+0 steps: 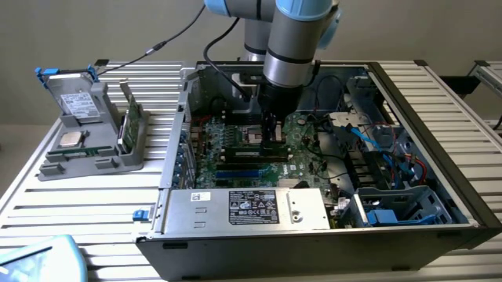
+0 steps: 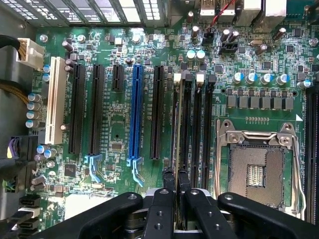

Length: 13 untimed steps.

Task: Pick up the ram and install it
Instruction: 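Insert the ram into the slot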

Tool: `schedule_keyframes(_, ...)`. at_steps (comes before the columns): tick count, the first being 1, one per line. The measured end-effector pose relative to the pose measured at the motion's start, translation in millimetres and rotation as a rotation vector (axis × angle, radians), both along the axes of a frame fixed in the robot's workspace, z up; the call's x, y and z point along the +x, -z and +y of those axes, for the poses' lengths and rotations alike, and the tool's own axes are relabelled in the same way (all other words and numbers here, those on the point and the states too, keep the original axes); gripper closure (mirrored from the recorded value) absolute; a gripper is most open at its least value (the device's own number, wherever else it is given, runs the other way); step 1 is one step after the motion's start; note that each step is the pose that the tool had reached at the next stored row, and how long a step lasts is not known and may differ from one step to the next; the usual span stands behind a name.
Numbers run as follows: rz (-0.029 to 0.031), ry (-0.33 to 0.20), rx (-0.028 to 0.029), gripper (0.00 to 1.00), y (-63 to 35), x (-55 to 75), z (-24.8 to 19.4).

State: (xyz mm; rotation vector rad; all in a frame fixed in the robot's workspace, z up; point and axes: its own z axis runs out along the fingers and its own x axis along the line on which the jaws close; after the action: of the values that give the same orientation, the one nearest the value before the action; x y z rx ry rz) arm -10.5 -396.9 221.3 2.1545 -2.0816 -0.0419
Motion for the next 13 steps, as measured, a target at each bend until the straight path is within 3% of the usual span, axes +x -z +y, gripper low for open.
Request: schedule_keyframes(13,0.0000,-0.007,0.0001,0.86,1.3,0.7,0.0)
